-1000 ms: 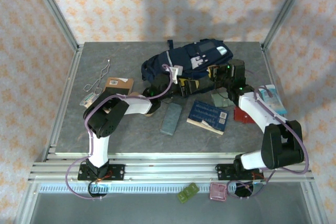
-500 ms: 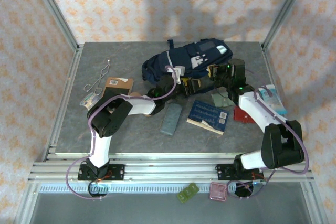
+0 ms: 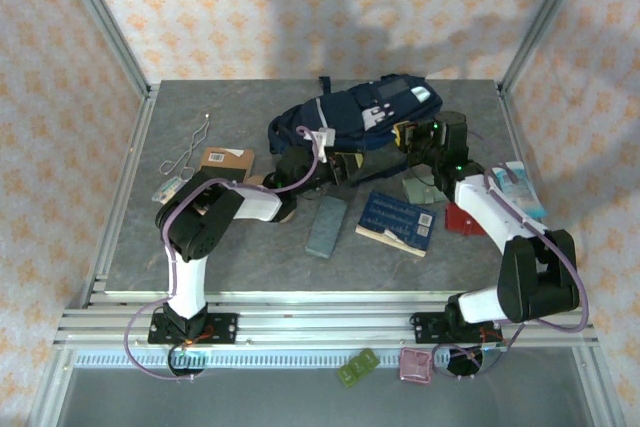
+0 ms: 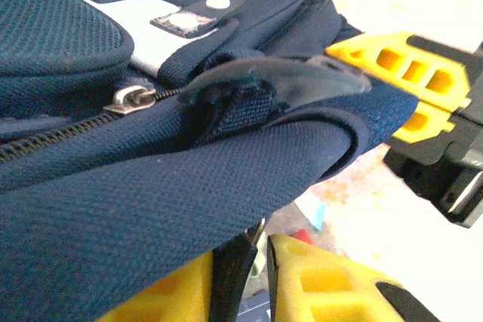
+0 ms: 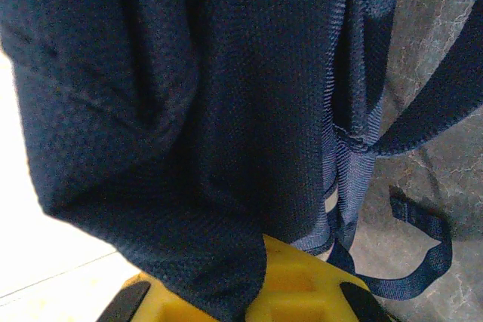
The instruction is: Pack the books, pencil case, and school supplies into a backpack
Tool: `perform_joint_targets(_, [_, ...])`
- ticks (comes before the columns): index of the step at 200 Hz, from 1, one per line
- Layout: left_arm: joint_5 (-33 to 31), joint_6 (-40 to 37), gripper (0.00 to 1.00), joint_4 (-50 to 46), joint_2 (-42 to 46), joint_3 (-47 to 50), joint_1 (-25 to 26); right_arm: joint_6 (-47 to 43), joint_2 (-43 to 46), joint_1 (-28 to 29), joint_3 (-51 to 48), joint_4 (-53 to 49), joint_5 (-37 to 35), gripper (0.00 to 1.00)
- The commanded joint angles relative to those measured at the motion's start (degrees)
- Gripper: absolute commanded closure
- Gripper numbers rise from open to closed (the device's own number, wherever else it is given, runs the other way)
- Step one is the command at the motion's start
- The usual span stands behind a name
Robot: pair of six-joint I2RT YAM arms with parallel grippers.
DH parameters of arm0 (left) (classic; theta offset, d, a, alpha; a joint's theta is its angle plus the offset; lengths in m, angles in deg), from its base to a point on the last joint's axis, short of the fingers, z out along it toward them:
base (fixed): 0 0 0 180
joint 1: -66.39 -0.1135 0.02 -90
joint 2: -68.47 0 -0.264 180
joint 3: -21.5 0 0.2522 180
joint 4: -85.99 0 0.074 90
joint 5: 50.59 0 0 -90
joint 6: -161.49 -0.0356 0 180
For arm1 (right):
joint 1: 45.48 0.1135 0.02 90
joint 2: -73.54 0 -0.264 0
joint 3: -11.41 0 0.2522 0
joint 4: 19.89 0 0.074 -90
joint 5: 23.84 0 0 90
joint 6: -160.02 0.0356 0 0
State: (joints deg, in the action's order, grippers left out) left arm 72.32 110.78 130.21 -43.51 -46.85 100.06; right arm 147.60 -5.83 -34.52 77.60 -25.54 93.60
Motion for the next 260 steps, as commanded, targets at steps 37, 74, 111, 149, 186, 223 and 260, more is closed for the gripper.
perform_joint_targets(37, [7.88, 2.57, 0.82, 3.47, 0.58, -2.57, -0.55, 0.59, 1.77, 0.99, 1.45, 4.71, 3.81, 1.0])
perform_joint_targets(74, [5.02, 0.09, 0.94, -1.26, 1.07, -2.96, -0.58, 0.49, 1.57, 0.96, 1.62, 4.71, 4.07, 1.0])
perform_joint_targets(111, [-4.76, -5.18, 1.0, -9.89, 4.73, -1.25, -0.46, 0.13, 1.26, 0.98, 1.8, 4.54, 4.02, 1.0])
perform_joint_targets(149, [-5.8, -6.64, 0.82, -8.02, 5.36, -0.23, -0.14, 0.42, 1.38, 0.98, 1.8, 4.63, 4.42, 1.0])
perform_joint_targets(186, [-3.59, -4.16, 0.72, -5.96, 3.0, -2.6, -0.1, 0.4, 1.75, 0.97, 1.89, 4.45, 4.38, 1.0])
perform_joint_targets(223, [-3.31, -4.91, 0.62, -5.94, 0.9, -3.66, 0.67, 0.61, 2.12, 0.94, 1.62, 4.45, 4.27, 1.0])
perform_joint_targets(260, [-8.83, -9.72, 0.55, -11.95, 0.83, -4.65, 2.94, 0.67, 2.21, 0.92, 2.07, 4.29, 4.29, 1.0])
